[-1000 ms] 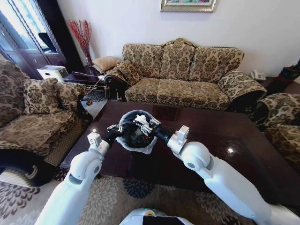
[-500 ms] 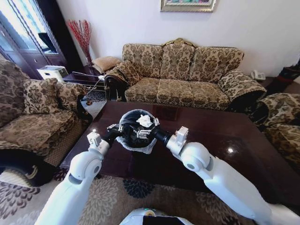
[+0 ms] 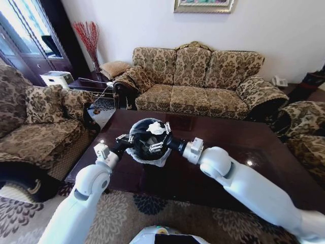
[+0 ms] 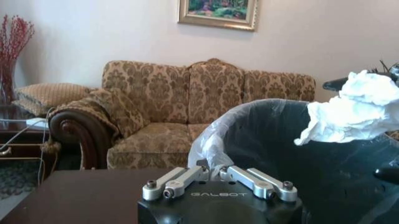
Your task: Move to the front of the table and place the trash on the table into the trash bin.
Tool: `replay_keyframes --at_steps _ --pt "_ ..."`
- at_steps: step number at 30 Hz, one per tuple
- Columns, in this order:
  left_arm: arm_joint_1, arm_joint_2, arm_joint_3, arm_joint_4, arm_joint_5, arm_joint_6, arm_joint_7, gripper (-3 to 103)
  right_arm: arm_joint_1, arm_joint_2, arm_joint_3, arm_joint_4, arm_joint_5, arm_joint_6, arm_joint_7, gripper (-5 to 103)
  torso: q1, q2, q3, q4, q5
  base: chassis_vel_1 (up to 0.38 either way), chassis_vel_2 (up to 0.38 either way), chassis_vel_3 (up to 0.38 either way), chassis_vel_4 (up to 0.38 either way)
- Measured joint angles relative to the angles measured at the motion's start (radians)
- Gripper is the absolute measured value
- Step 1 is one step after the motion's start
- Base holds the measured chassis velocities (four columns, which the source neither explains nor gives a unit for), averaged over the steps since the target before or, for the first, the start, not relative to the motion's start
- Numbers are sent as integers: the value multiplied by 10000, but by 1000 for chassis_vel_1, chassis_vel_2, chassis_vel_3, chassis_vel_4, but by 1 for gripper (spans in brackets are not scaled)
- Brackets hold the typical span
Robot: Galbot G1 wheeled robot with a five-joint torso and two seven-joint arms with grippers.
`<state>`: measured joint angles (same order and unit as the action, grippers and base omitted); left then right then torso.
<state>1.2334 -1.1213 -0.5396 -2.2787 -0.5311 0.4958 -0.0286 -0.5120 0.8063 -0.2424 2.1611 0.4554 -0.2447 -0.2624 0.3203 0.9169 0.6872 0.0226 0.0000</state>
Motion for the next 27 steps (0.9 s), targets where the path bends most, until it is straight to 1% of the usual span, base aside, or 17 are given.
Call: replay_keyframes --at_steps 2,3,5,7,9,13,15,21,24,27 --pt "20 -8 -15 -32 0 4 5 3 129 -6 -20 -163 -528 293 -283 100 0 0 0 0 0 0 0 0 0" --pt "20 -8 -15 -32 0 4 5 3 129 -6 -20 -163 -528 293 -283 100 0 0 0 0 0 0 0 0 0" --pt "31 -5 -37 -48 1 6 7 3 213 17 -68 -337 -1086 658 -450 100 0 0 0 0 0 0 0 0 0" --pt "35 14 -59 -72 1 7 10 3 284 35 -89 -450 -1351 921 -642 100 0 0 0 1 0 0 0 0 0" --pt "36 29 -71 -82 1 6 12 3 310 37 -90 -467 -1476 944 -761 100 0 0 0 1 0 0 0 0 0" --pt "37 47 -97 -92 -1 10 14 3 317 27 -96 -399 -1541 804 -735 100 0 0 0 1 0 0 0 0 0" --pt "37 47 -97 -99 -5 11 18 3 243 -35 -89 -240 -1431 476 -562 100 0 0 0 1 -1 0 0 0 0" --pt "33 23 -87 -101 -6 14 28 3 -178 -334 270 -10 -1146 257 -141 100 0 1 0 0 0 0 0 0 0" --pt "21 6 -75 -102 -6 15 33 3 -306 -418 421 17 -1102 226 -122 100 0 1 0 0 0 0 0 0 0" --pt "3 -10 -65 -99 -6 15 37 3 -562 -591 679 171 -1052 133 -283 100 0 1 0 0 0 0 0 0 0"
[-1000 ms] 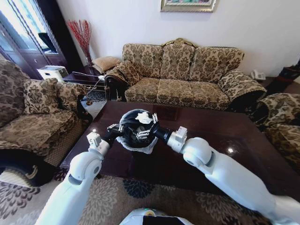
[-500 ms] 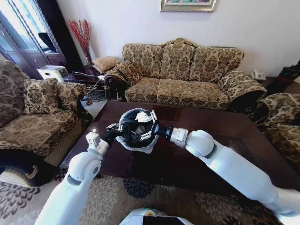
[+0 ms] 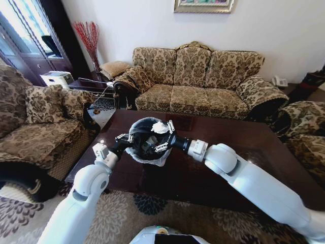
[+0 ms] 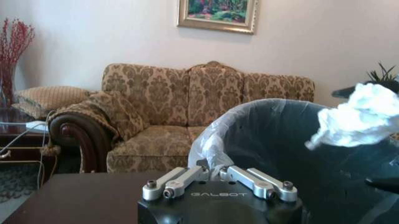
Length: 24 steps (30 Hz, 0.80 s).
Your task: Move to the front of the table and place the trash on the table into the trash bin.
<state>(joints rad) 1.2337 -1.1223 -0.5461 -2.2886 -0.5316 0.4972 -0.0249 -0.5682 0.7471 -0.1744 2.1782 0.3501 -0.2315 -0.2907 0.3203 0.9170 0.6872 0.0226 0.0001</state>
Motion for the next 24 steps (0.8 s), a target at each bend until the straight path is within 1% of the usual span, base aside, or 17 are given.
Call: replay_keyframes --at_steps 3,7,14,18,24 --pt "-26 -13 0 53 0 0 0 3 -444 -186 312 240 80 -73 -319 100 0 0 -1 -1 0 0 0 0 0" --pt "-57 -51 41 90 0 0 10 3 -1027 -351 668 340 12 -1 -606 100 -1 0 -1 0 1 0 0 0 0" --pt "-103 -148 110 107 0 0 34 3 -1909 -586 1423 534 -56 184 -656 100 -1 0 0 -1 1 0 0 0 0" --pt "-141 -159 142 120 0 0 41 3 -2679 -777 2145 790 -121 335 -780 100 -1 0 -1 0 1 0 0 0 0" --pt "-139 -151 144 123 0 0 45 3 -3218 -941 2617 1033 -180 529 -813 100 -1 0 -1 0 1 0 0 0 0"
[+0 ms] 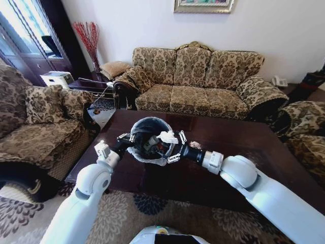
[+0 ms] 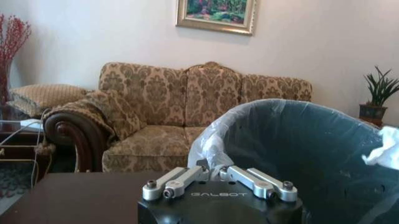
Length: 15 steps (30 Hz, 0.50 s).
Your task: Move to the front of the table and place the trash on the table into the trash bin.
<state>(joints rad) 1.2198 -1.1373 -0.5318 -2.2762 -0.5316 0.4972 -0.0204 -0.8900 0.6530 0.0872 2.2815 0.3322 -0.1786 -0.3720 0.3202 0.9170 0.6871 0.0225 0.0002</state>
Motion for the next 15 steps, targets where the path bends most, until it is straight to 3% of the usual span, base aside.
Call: replay_keyframes --at_steps 6,15 --pt "15 -78 62 -90 17 68 15 3 -19 -53 224 130 69 11 63 100 1 0 0 1 -1 0 0 0 0" --pt "79 -226 138 -324 126 237 144 3 557 296 -496 -151 246 84 712 100 1 0 0 -1 -2 0 0 0 0"
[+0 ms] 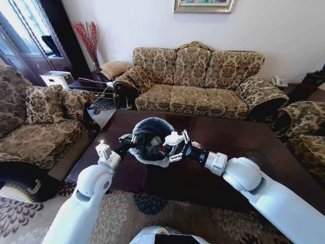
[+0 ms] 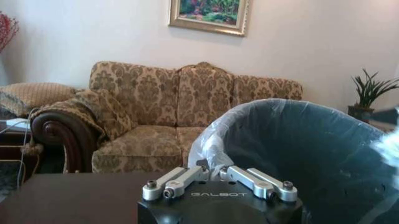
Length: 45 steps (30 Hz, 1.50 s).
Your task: Move to the front of the table and place the trash on the table into the trash bin.
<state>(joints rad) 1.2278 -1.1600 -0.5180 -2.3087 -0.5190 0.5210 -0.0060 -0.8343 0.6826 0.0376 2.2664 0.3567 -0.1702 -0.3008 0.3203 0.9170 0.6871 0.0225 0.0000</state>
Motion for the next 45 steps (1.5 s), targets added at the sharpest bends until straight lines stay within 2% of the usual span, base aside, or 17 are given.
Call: replay_keyframes --at_steps 8,10,13,16,19,23,25,28,29,31,32,33,40,42,43,45 --pt "122 -15 -33 -63 92 27 44 3 1746 431 -1279 -462 640 -24 823 100 0 0 1 1 -1 0 0 0 0" --pt "144 -37 -28 -63 124 30 59 3 2442 666 -2011 -654 786 -40 1028 100 1 0 1 4 -1 0 0 0 0" --pt "144 -36 -46 -59 129 32 63 3 2792 790 -2498 -744 847 -85 1119 100 1 0 1 3 -3 0 0 0 0" --pt "141 6 -105 -47 117 35 63 3 2840 826 -2544 -822 874 -79 1175 100 0 0 1 2 -3 0 0 0 0" --pt "123 62 -153 -13 93 36 62 3 2793 835 -2341 -900 1040 -60 1325 100 0 0 1 2 0 0 0 0 0" --pt "89 81 -238 97 59 36 39 3 2245 722 -1311 -862 2366 -147 2657 100 1 -1 1 1 0 0 0 0 0" --pt "89 71 -250 110 56 36 38 3 2130 693 -1142 -849 2551 -183 2866 100 1 0 1 1 -2 0 0 0 0" --pt "86 29 -332 188 43 -2 32 3 1407 608 -429 -1014 3457 -450 4399 100 0 0 0 -2 1 0 0 0 0" --pt "86 29 -332 188 43 -2 32 3 1407 608 -429 -1014 3457 -450 4399 100 0 0 0 -2 1 0 0 0 0" --pt "105 -14 -434 232 44 -85 13 3 1130 799 -180 -1407 3695 -716 5487 100 0 -2 1 -4 0 0 0 0 0" --pt "105 -14 -434 232 44 -85 13 3 1130 799 -180 -1407 3695 -716 5487 100 0 -2 1 -4 0 0 0 0 0" --pt "150 -49 -528 243 54 -138 -29 3 1004 1042 -76 -1714 3694 -874 5922 100 1 -3 1 2 1 0 0 0 0" --pt "195 -87 -685 564 180 -364 -39 3 125 1908 517 -2822 3451 -1448 6211 100 0 -3 1 1 -1 0 0 0 0" --pt "187 -99 -747 683 270 -463 0 3 -235 2453 950 -3716 3241 -1677 6107 100 0 -2 0 0 0 0 0 0 0" --pt "187 -99 -747 683 270 -463 0 3 -235 2453 950 -3716 3241 -1677 6107 100 0 -2 0 0 0 0 0 0 0" --pt "152 -142 -747 821 358 -472 24 3 -391 2925 1190 -4728 2807 -1557 5850 100 0 -2 1 -1 -1 0 0 0 0"
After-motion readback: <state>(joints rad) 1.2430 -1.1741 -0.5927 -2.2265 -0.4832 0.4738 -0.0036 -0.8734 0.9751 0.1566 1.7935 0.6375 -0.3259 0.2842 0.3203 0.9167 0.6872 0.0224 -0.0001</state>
